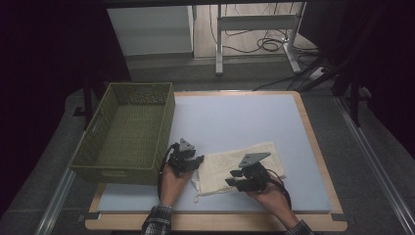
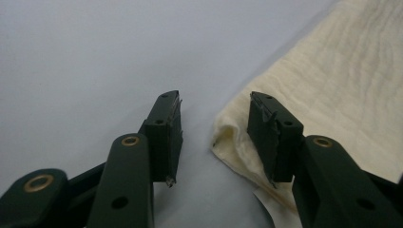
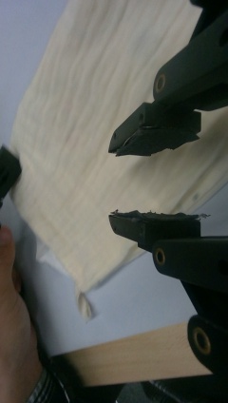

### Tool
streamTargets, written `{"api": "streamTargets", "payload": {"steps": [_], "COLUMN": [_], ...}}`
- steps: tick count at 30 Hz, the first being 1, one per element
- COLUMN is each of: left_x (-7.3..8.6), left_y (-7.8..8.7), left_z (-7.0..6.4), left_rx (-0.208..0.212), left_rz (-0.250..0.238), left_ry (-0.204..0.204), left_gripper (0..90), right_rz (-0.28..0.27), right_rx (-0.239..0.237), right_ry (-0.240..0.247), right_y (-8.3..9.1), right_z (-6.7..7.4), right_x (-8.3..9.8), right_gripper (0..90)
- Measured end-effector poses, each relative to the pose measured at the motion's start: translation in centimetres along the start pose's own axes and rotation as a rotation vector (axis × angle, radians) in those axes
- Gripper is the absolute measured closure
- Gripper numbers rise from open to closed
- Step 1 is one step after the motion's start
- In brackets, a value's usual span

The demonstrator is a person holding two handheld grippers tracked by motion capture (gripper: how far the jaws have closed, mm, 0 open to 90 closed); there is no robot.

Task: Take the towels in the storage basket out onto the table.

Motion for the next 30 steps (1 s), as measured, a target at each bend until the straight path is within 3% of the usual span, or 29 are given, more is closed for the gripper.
{"api": "streamTargets", "payload": {"steps": [10,17,19,22,25,28,30], "left_x": [0.0,0.0,0.0,0.0,0.0,0.0,0.0], "left_y": [0.0,0.0,0.0,0.0,0.0,0.0,0.0], "left_z": [0.0,0.0,0.0,0.0,0.0,-0.1,-0.2], "left_rx": [0.000,-0.001,0.001,0.000,-0.001,-0.019,-0.013], "left_rz": [-0.001,0.002,-0.002,-0.001,0.000,-0.002,-0.003], "left_ry": [-0.001,-0.002,0.000,0.000,-0.001,-0.007,-0.017], "left_gripper": [55.2,55.1,55.1,55.1,55.1,57.9,64.4], "right_rz": [0.006,0.008,0.025,0.045,0.058,0.059,0.056], "right_rx": [-0.098,-0.134,-0.116,-0.073,-0.006,0.023,0.026], "right_ry": [0.047,0.072,0.096,0.133,0.184,0.170,0.166], "right_y": [-3.6,-5.2,-6.0,-6.6,-6.6,-6.6,-6.5], "right_z": [3.3,5.0,5.7,6.2,6.7,6.9,6.8], "right_x": [-1.9,-2.9,-3.2,-3.3,-3.2,-3.2,-3.1], "right_gripper": [63.6,63.4,58.9,59.5,67.1,75.8,82.7]}}
Point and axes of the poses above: each handheld gripper's, and its own axes: y roughly backward along the jaws, x roughly out of its underside, z roughly to its left, the point moved 3 cm from there along -y, roughly forward along the jaws, and after that the axes turned 8 degrees about y, right-handed, at the moved point
